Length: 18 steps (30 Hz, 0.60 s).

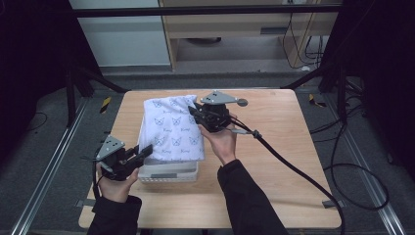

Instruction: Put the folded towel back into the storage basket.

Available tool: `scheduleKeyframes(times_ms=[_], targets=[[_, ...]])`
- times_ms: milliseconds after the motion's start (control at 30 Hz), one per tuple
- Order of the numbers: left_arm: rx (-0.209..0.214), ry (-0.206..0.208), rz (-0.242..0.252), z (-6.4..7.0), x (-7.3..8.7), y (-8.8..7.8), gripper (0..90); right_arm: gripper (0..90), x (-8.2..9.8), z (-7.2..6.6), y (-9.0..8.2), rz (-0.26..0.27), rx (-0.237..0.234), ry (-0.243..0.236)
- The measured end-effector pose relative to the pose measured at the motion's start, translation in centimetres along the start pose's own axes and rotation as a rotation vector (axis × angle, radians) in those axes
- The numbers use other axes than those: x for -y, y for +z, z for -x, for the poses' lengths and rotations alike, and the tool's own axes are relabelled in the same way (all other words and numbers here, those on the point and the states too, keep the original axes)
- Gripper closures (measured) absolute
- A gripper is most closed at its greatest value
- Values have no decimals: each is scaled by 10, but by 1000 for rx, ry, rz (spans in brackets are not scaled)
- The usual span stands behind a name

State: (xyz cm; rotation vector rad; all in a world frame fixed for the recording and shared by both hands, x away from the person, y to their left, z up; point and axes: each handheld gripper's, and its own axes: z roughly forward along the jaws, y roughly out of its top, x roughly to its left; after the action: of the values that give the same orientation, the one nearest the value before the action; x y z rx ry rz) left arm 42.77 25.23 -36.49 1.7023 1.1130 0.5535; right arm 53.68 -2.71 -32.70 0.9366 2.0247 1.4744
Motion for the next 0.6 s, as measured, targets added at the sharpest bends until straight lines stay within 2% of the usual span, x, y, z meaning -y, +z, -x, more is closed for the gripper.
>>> scheduleKeyframes(times_ms=[267,433,600], targets=[[-37,-12,-24,-12,4,3,704,772,3,-6,21,-18,-7,-11],[-48,-26,-34,-19,8,6,704,771,7,-5,30,-23,-17,17],[-60,-22,-48,-22,10,10,704,772,12,-4,38,-33,-20,22]])
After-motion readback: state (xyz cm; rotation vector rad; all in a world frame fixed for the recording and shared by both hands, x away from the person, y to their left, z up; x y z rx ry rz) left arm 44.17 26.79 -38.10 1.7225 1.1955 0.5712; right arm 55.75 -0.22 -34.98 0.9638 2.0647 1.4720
